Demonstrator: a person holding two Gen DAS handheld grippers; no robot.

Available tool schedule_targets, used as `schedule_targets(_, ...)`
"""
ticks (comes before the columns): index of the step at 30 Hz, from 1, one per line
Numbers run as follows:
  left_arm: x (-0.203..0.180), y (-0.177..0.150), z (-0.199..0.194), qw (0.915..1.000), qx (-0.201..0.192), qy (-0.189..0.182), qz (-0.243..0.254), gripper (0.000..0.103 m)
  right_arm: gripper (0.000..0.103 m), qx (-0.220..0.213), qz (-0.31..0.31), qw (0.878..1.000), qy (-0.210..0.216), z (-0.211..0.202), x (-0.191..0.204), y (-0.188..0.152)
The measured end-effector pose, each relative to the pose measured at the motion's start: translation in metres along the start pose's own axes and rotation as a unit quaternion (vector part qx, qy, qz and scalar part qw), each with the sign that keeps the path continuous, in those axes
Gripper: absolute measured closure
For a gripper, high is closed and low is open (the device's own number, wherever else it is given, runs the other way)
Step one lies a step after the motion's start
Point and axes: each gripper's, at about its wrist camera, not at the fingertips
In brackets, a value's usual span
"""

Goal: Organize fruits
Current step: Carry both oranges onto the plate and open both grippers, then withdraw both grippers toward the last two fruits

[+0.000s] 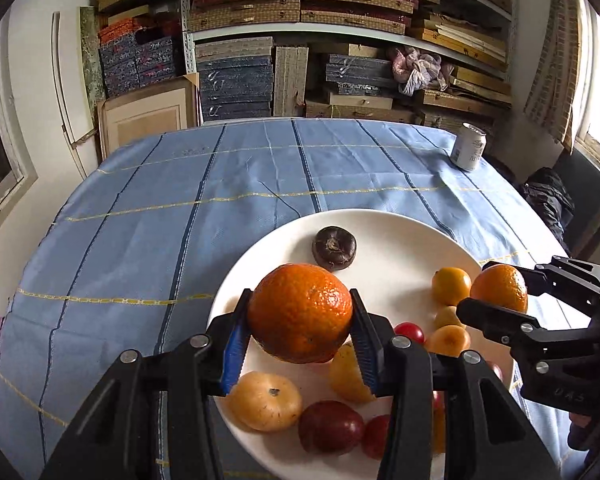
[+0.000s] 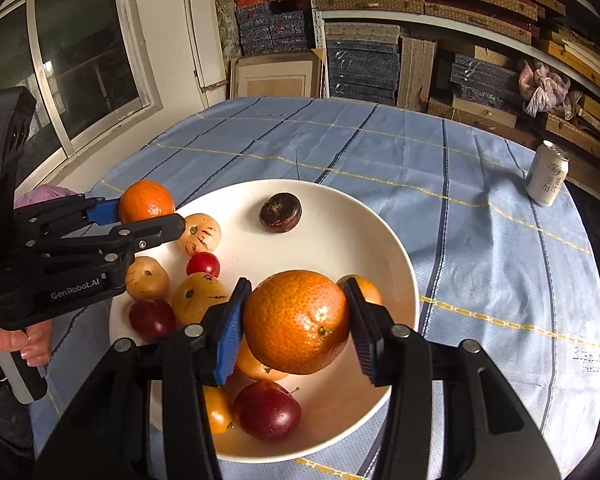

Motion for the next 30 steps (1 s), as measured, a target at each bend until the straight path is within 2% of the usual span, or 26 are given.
schedule_targets(4,0.003,0.0,0.004,1.0,0.005,-0.003,-0.004,0.056,0.056,0.009,-0.009,1.0,0.006,0.009,0.004,0.001)
schedule_targets(6,0.003,0.001,0.002,1.0,-0.008,0.003,-0.003,0.054,0.055,0.011,-0.013,1.0,0.008,0.012,0.005,0.001)
schedule_targets(7,0.002,0.001,0.001,0.9998,-0.015,0.008,-0.002,0.035,0.055,0.011,-0.015,1.0,0.009,0.012,0.005,0.001)
schedule_targets(8,0.002,0.001,-0.001,0.9995,-0.026,0.016,-0.003,0.012,0.044,0.009,-0.016,1.0,0.007,0.012,0.005,0.0)
schedule_targets(9,0.002,0.0,-0.003,0.9991,-0.034,0.023,-0.004,0.007,0.025,0.011,-0.012,1.0,-0.003,0.01,0.004,0.0)
schedule_targets(14,0.002,-0.003,-0.012,0.9994,-0.023,0.023,-0.015,0.004,0.015,0.001,-0.003,1.0,-0.011,-0.015,0.0,-0.01)
schedule_targets(18,-0.005,-0.019,-0.03,0.9995,-0.017,0.022,-0.013,0.004,0.01,-0.006,0.003,1.0,-0.015,-0.045,-0.001,-0.03)
schedule_targets(22,-0.028,-0.049,-0.055,0.9998,-0.014,0.004,0.01,0.004,0.009,-0.009,0.013,1.0,-0.023,-0.075,0.003,-0.061)
schedule_targets(27,-0.06,-0.095,-0.071,0.9991,-0.001,-0.023,0.035,0.004,0.009,0.009,0.029,0.999,-0.037,-0.093,0.009,-0.103)
schedule_targets(30,-0.066,-0.123,-0.078,0.9994,0.001,-0.032,0.013,0.004,0.008,0.012,0.033,0.999,-0.042,-0.1,0.013,-0.128)
Point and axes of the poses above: each gripper's, at about its wrist camera, not at the fingertips, and z roughly the way its jaws point, x to its left, y to its top, and after that the axes turned 7 degrees about -y, right-handed
